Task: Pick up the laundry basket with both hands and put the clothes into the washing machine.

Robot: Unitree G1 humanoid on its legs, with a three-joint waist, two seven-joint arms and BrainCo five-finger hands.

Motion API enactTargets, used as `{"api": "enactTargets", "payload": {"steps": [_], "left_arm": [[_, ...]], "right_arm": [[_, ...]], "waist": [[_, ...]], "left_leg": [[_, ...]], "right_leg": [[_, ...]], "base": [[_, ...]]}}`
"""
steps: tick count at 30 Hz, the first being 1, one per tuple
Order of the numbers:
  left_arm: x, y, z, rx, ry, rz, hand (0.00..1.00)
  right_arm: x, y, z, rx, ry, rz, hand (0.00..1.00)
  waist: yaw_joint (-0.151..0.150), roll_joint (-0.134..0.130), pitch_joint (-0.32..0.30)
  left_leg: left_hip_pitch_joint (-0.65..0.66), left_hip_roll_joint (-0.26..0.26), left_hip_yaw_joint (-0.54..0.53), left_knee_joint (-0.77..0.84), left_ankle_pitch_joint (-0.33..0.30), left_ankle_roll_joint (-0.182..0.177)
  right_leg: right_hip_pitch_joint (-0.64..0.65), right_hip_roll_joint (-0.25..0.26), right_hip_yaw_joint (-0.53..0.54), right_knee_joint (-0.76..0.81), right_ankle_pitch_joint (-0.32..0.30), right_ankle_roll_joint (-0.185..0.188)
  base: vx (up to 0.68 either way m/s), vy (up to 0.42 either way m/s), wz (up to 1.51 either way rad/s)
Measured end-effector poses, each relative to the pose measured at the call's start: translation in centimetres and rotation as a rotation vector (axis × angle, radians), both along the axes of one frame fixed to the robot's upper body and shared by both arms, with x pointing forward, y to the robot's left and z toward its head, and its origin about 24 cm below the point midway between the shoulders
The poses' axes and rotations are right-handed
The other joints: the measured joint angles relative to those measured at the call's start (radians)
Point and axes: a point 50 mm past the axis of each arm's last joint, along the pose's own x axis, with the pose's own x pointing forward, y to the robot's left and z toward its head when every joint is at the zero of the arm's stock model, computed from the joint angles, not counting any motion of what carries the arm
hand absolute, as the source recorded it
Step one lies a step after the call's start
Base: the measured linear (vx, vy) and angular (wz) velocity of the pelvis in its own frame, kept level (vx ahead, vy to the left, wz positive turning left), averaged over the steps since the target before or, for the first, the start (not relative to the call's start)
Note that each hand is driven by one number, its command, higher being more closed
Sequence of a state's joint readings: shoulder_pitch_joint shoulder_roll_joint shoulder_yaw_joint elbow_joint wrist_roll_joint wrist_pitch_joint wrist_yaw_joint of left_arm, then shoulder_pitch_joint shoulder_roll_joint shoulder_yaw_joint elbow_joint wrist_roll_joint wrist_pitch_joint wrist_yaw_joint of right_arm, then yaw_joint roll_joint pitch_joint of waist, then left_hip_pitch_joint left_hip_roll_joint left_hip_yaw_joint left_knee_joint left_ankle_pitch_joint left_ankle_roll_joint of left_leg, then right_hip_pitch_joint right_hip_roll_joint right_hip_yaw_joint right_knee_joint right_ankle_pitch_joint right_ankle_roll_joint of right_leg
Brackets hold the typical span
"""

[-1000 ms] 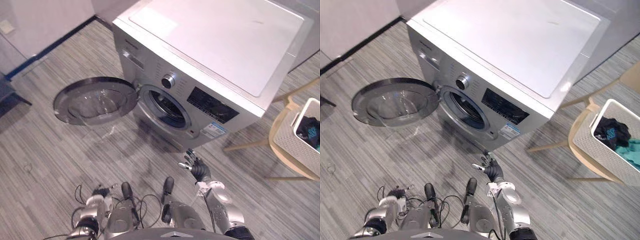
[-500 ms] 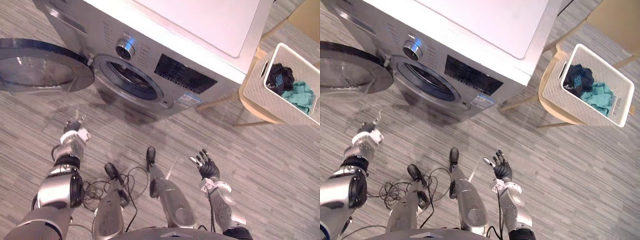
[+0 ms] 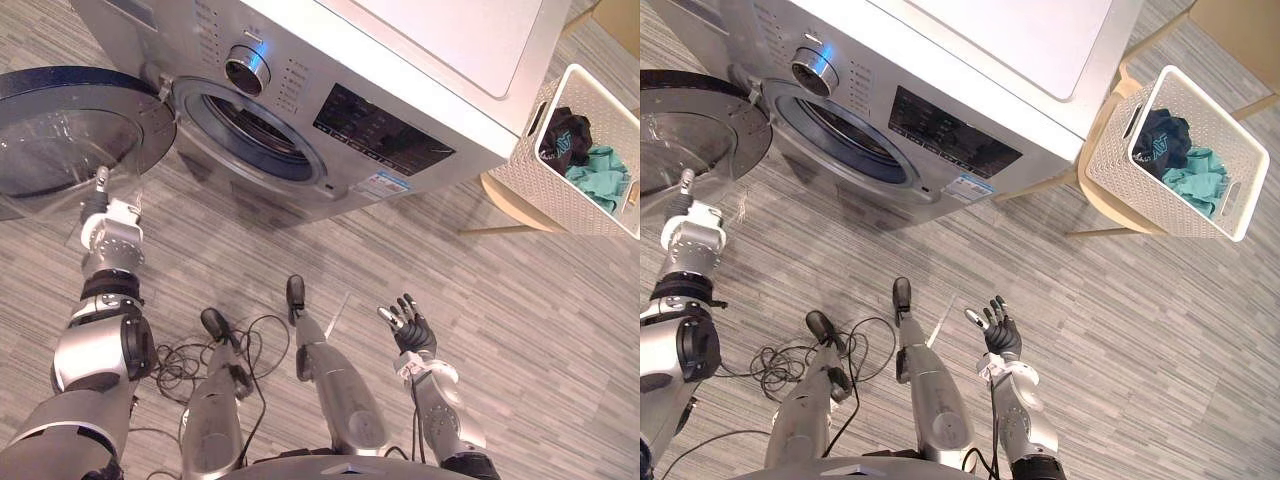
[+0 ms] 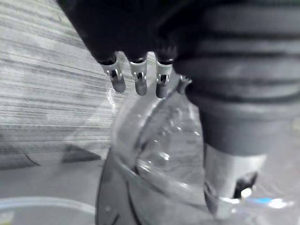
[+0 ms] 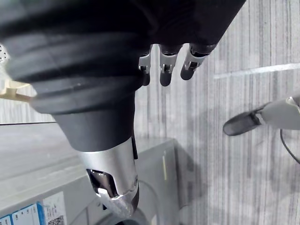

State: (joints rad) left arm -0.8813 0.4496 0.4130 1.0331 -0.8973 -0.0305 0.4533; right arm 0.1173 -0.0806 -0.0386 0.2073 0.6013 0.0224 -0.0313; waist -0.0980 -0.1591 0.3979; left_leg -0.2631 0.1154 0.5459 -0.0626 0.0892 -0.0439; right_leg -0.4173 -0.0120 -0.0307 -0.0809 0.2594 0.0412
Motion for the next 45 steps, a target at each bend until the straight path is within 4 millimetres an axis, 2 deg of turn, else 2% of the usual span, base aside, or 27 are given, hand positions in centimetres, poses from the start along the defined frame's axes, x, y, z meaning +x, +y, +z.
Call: {"api": "enactTargets", "payload": {"steps": [3,8,10,12,14,15,17,19,20,22,23,24,26,27,29,31,35,36,37,39,40,41,45], "left_arm": [[0.5,0.0,1.7,-0.036,-0.032,0.035,0.0],[-0.1,1.6,3.3,-0.013,-0.076,0.093,0.0],[-0.4,2.2,3.6,0.019,-0.076,0.105,0.0],[-0.9,2.5,2.9,0.06,-0.056,0.106,0.0],[-2.2,2.7,0.2,0.115,0.017,0.096,0.0],[-3.4,2.1,-2.9,0.147,0.098,0.07,0.0],[-5.0,0.7,-6.9,0.176,0.206,0.0,0.0],[-9.1,-2.8,-14.2,0.171,0.407,-0.152,0.0],[-10.4,-3.7,-16.0,0.148,0.454,-0.189,0.0],[-16.4,-7.1,-22.4,0.004,0.646,-0.318,0.0],[-18.1,-7.9,-23.6,-0.033,0.693,-0.342,0.0],[-21.3,-9.3,-25.6,-0.078,0.784,-0.405,0.0],[-25.3,-10.8,-27.5,-0.128,0.892,-0.478,0.0],[-27.0,-11.3,-28.0,-0.161,0.926,-0.485,0.0],[-28.9,-11.6,-28.5,-0.183,0.976,-0.491,0.0],[-29.4,-11.5,-28.6,-0.159,1.002,-0.514,0.0],[-29.5,-11.6,-28.6,-0.113,1.02,-0.576,0.0],[-29.4,-11.5,-28.6,-0.072,1.037,-0.612,0.0],[-29.0,-11.4,-28.5,-0.029,1.046,-0.653,0.0],[-28.2,-11.6,-28.4,0.032,1.052,-0.734,0.0],[-27.6,-11.7,-28.3,0.083,1.049,-0.797,0.0],[-27.4,-11.7,-28.2,0.1,1.049,-0.82,0.0],[-26.7,-11.8,-28.1,0.205,1.077,-0.917,0.0]], "right_arm": [[-0.5,0.2,-0.1,0.0,0.004,0.004,0.0],[-2.7,0.0,-1.2,0.0,0.061,-0.007,0.0],[-2.9,0.0,-1.5,0.002,0.074,-0.005,0.0],[-2.9,0.1,-1.5,0.004,0.073,-0.005,0.0],[-2.9,0.1,-1.7,0.006,0.082,-0.005,0.0],[-3.2,0.1,-2.3,0.007,0.115,-0.008,0.0],[-3.6,-0.1,-3.3,0.004,0.164,-0.017,0.0],[-4.3,-1.6,-5.1,0.012,0.254,-0.098,0.0],[-4.5,-2.0,-5.5,0.007,0.276,-0.119,0.0],[-5.7,-4.0,-7.3,-0.02,0.392,-0.187,0.0],[-6.2,-4.3,-7.9,-0.021,0.432,-0.2,0.0],[-7.5,-5.0,-9.0,-0.033,0.516,-0.219,0.0],[-9.8,-5.7,-10.4,-0.042,0.64,-0.242,0.0],[-10.6,-5.8,-10.9,-0.041,0.686,-0.251,0.0],[-12.3,-5.8,-11.8,-0.035,0.774,-0.266,0.0],[-13.2,-5.9,-12.1,-0.025,0.811,-0.286,0.0],[-15.3,-6.2,-12.6,0.019,0.864,-0.361,0.0],[-15.8,-5.9,-12.7,0.027,0.877,-0.366,0.0],[-16.1,-5.6,-12.8,0.035,0.885,-0.366,0.0],[-16.0,-5.2,-12.9,0.046,0.894,-0.362,0.0],[-15.8,-4.9,-13.0,0.052,0.891,-0.356,0.0],[-15.6,-4.8,-12.9,0.053,0.885,-0.352,0.0],[-13.5,-3.8,-12.5,0.039,0.811,-0.303,0.0]], "waist": [[0.012,-0.017,0.008],[0.012,-0.017,0.008],[0.011,-0.017,0.008],[0.014,-0.017,0.008],[0.016,-0.016,0.008],[0.02,-0.015,0.007],[0.031,-0.006,0.002],[0.043,0.03,-0.015],[0.046,0.039,-0.021],[0.07,0.084,-0.058],[0.076,0.097,-0.071],[0.085,0.125,-0.099],[0.096,0.164,-0.15],[0.103,0.176,-0.168],[0.113,0.198,-0.19],[0.112,0.202,-0.223],[0.107,0.181,-0.26],[0.101,0.189,-0.282],[0.097,0.173,-0.289],[0.094,0.174,-0.295],[0.092,0.166,-0.299],[0.093,0.171,-0.302],[0.086,0.164,-0.303]], "left_leg": [[-0.002,0.002,-0.001,0.015,-0.009,0.002],[0.001,0.011,-0.011,0.028,-0.015,0.001],[0.006,0.012,-0.019,0.032,-0.012,0.001],[0.016,0.013,-0.024,0.036,-0.007,-0.003],[0.035,0.012,-0.026,0.038,-0.006,-0.001],[0.057,0.01,-0.029,0.038,-0.008,-0.002],[0.077,0.007,-0.036,0.034,-0.012,-0.008],[0.107,-0.001,-0.053,0.005,0.005,-0.005],[0.114,-0.002,-0.054,0.002,0.007,-0.003],[0.156,-0.009,-0.056,-0.014,0.005,-0.004],[0.167,-0.01,-0.057,-0.015,0.002,-0.006],[0.193,-0.011,-0.067,-0.019,-0.005,-0.007],[0.223,-0.014,-0.083,-0.021,-0.02,-0.014],[0.244,-0.015,-0.084,-0.021,-0.027,-0.015],[0.295,-0.015,-0.088,-0.021,-0.04,-0.014],[0.313,-0.017,-0.088,-0.021,-0.048,-0.011],[0.355,-0.023,-0.095,-0.022,-0.057,-0.008],[0.358,-0.026,-0.106,-0.022,-0.058,-0.007],[0.361,-0.029,-0.105,-0.022,-0.059,-0.005],[0.371,-0.032,-0.101,-0.022,-0.061,-0.004],[0.374,-0.034,-0.084,-0.022,-0.063,-0.004],[0.376,-0.034,-0.073,-0.022,-0.066,-0.004],[0.39,-0.029,0.058,-0.022,-0.086,-0.009]], "right_leg": [[0.004,-0.002,0.015,0.0,0.0,0.0],[0.02,0.0,0.014,0.0,0.0,0.0],[0.029,0.0,0.012,0.0,0.0,0.0],[0.043,0.0,0.009,0.0,0.0,-0.001],[0.064,-0.002,0.006,0.0,-0.006,-0.005],[0.09,-0.005,0.0,0.0,-0.023,-0.013],[0.112,-0.006,-0.01,0.0,-0.038,-0.019],[0.145,-0.011,-0.036,0.0,-0.053,-0.019],[0.152,-0.011,-0.038,0.0,-0.056,-0.018],[0.192,-0.015,-0.043,0.0,-0.071,-0.015],[0.204,-0.016,-0.046,0.0,-0.076,-0.015],[0.235,-0.019,-0.061,0.0,-0.09,-0.01],[0.276,-0.023,-0.074,0.0,-0.113,-0.002],[0.296,-0.024,-0.081,0.0,-0.119,-0.001],[0.359,-0.026,-0.091,0.0,-0.14,-0.006],[0.378,-0.029,-0.093,0.0,-0.144,-0.003],[0.425,-0.038,-0.107,-0.001,-0.153,0.007],[0.434,-0.042,-0.118,-0.001,-0.155,0.008],[0.435,-0.044,-0.117,-0.002,-0.156,0.009],[0.443,-0.047,-0.113,-0.002,-0.156,0.009],[0.437,-0.048,-0.099,-0.004,-0.155,0.01],[0.433,-0.047,-0.087,-0.004,-0.155,0.01],[0.375,-0.038,-0.012,0.011,-0.147,0.013]], "base": [[0.0,0.0,0.0],[0.02,-0.023,0.05],[0.02,-0.017,0.07],[0.03,-0.015,0.07],[0.05,-0.011,0.05],[0.06,-0.007,0.1],[0.06,-0.001,0.16],[0.08,0.016,0.28],[0.08,0.034,0.16],[0.09,0.039,0.07],[0.08,0.026,0.14],[0.08,0.017,0.21],[0.08,0.013,0.24],[0.06,0.01,0.16],[0.02,0.01,0.09],[0.0,0.0,0.0],[0.02,0.013,0.09],[0.01,0.021,0.15],[0.01,0.016,0.1],[0.0,0.019,-0.1],[-0.01,0.019,-0.26],[-0.01,0.018,-0.54],[-0.01,0.023,-0.96]]}}
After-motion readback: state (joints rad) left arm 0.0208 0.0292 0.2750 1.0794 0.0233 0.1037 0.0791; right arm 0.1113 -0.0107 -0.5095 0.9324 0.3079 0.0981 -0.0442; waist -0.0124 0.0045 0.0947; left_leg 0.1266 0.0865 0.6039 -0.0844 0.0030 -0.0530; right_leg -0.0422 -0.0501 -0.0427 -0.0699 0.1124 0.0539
